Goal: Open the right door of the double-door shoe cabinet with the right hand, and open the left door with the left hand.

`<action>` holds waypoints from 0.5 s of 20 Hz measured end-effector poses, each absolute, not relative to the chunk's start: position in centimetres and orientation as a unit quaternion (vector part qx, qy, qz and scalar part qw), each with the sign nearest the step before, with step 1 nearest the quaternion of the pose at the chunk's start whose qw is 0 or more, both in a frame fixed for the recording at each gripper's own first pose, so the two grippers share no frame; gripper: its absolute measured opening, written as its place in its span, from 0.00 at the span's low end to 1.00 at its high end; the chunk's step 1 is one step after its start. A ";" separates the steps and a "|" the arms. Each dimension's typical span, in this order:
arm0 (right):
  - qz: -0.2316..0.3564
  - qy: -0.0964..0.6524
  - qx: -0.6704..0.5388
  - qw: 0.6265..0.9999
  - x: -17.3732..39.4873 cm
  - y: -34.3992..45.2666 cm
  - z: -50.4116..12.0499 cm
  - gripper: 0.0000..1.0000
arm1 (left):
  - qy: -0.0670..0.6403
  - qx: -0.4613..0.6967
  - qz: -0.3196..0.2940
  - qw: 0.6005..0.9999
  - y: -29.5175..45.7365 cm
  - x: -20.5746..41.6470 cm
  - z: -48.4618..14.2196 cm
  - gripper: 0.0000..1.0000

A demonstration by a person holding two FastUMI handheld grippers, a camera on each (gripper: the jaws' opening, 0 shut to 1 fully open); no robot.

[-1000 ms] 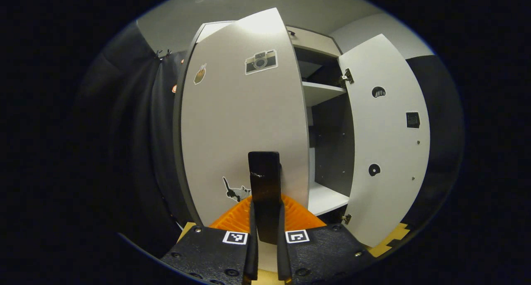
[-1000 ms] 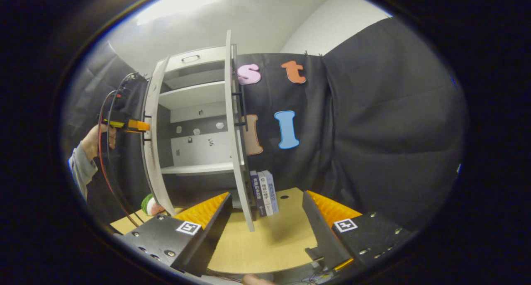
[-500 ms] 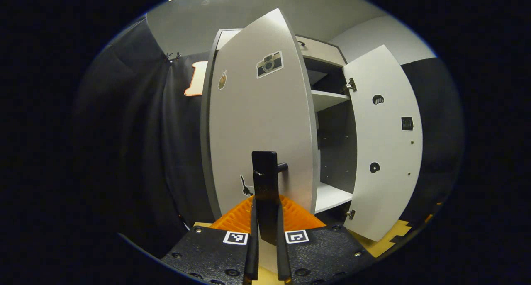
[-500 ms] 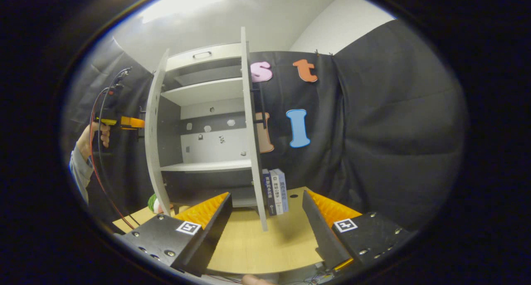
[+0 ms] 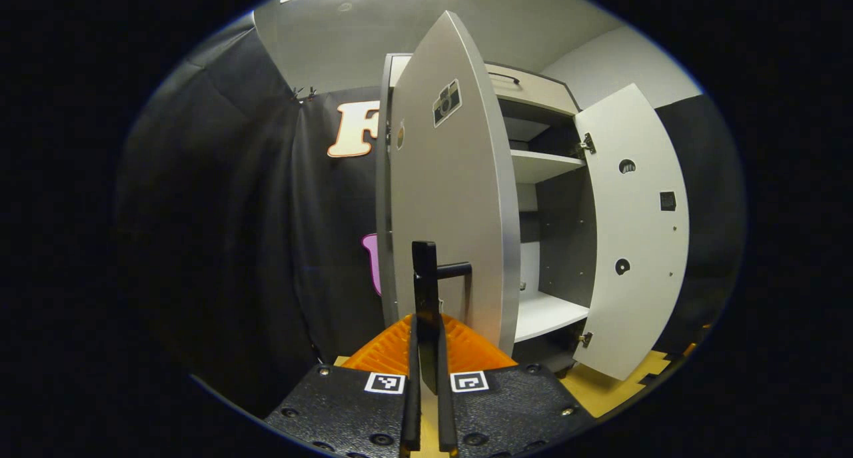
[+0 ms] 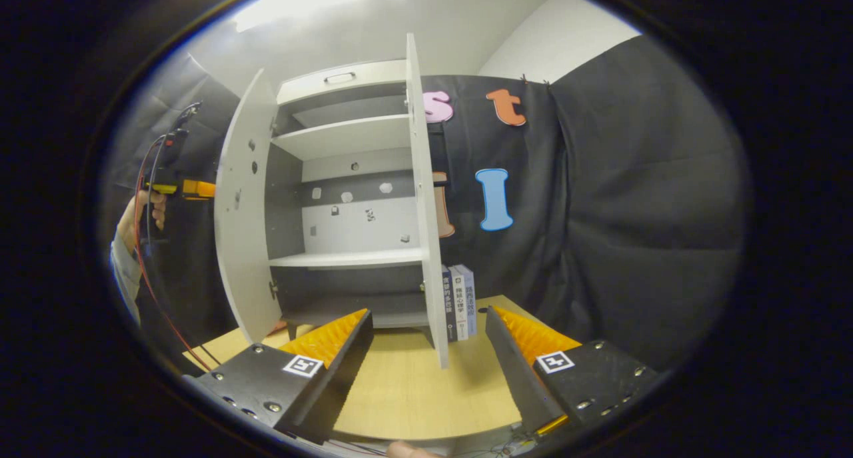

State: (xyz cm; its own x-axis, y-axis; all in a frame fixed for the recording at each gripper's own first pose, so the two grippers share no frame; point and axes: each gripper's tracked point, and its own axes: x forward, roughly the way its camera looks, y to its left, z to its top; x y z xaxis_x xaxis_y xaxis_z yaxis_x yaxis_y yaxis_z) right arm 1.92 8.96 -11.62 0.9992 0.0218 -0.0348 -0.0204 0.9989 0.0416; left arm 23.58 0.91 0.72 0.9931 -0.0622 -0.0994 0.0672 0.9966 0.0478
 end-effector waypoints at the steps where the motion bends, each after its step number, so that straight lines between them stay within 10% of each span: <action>1: 0.011 0.017 0.020 1.000 2.0 9.3 -11.5 1.00 | 0.049 0.025 -0.031 0.998 1.1 23.6 0.7 0.10; 10: 0.036 0.024 -0.009 0.999 2.5 13.5 -11.7 1.00 | 0.039 0.008 -0.044 0.998 1.6 23.9 0.8 0.01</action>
